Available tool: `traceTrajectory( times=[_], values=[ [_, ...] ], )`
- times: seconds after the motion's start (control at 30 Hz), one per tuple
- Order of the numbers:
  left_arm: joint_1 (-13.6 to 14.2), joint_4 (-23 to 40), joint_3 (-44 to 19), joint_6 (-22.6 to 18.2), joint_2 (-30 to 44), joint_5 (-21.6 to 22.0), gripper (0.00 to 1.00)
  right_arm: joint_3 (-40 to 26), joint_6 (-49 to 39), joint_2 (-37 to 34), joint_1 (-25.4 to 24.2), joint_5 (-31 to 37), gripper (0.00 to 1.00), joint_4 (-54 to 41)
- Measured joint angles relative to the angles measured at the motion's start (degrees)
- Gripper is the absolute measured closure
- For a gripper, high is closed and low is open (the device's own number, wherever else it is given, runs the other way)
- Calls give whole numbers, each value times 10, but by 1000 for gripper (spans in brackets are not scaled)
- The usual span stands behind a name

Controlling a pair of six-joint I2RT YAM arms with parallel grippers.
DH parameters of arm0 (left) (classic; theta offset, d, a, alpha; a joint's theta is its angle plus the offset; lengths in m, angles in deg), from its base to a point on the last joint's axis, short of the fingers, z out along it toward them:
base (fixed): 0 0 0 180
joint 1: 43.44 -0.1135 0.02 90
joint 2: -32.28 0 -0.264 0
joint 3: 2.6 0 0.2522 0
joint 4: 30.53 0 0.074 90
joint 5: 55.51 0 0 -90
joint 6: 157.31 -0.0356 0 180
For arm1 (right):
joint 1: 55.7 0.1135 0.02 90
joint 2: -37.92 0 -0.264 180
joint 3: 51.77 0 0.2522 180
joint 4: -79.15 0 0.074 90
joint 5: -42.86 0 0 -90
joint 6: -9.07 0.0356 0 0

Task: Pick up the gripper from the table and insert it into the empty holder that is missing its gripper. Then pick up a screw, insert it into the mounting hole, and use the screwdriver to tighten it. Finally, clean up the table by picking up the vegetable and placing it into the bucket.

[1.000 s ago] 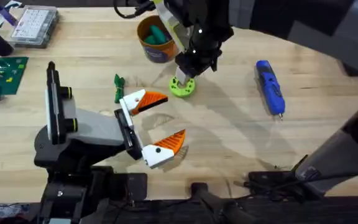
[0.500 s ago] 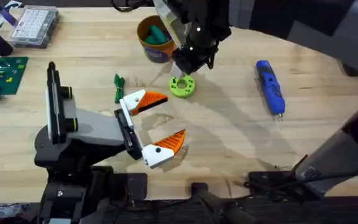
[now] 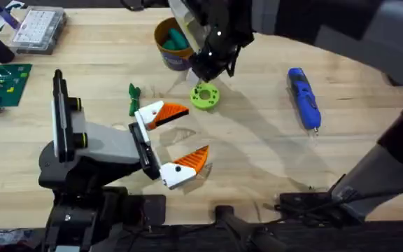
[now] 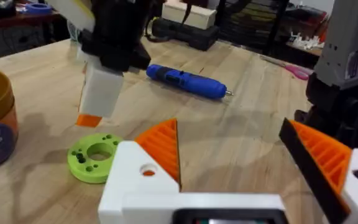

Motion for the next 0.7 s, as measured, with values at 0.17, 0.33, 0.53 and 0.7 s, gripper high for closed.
traceTrajectory(
  times=[0.17, 0.33, 0.53, 0.7],
  values=[
    [0, 0, 0, 0, 0, 0, 15, -4, -4, -19, 2, -13, 696, 0],
    [0, 0, 0, 0, 0, 0, 15, -16, -13, -31, 6, -16, 696, 3],
    [0, 1, 0, 0, 0, 0, 15, -26, -18, -49, 8, -16, 696, 13],
    [0, 1, 0, 0, 0, 0, 15, -26, -22, -51, 9, -16, 696, 20]
  ],
)
